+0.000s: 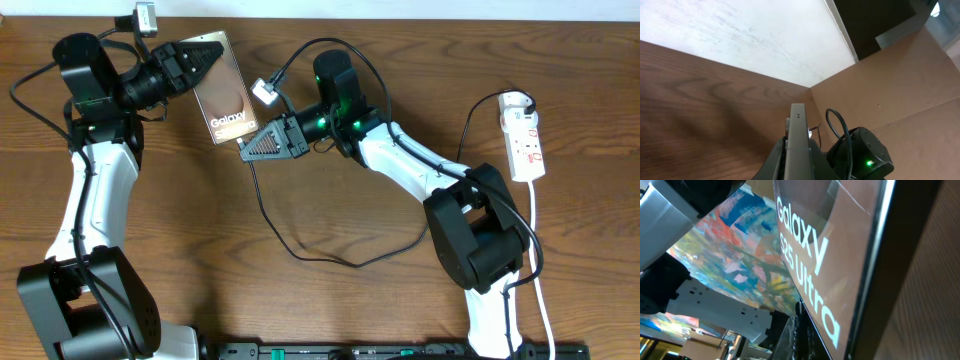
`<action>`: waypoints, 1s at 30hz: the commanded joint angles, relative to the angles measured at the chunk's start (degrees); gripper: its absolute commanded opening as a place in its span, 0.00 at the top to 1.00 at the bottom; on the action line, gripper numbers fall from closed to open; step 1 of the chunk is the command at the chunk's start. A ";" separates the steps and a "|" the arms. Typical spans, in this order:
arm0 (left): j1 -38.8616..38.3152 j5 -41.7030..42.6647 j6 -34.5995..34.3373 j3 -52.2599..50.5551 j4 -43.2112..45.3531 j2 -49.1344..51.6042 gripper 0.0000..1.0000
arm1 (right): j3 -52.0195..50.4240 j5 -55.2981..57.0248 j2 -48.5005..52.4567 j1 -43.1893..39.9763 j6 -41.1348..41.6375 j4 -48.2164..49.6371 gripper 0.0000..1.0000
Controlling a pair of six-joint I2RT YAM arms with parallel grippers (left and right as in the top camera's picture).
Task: Plug charger to phone and switch on socket
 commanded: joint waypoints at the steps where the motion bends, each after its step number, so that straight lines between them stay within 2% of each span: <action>1: -1.73 3.54 -0.70 0.31 -0.33 -0.09 0.92 | 0.85 5.55 0.04 -0.13 0.33 1.03 0.99; 30: -0.37 1.16 -5.42 0.31 -0.28 -0.09 0.93 | 0.85 4.68 0.04 -0.70 0.07 0.98 0.99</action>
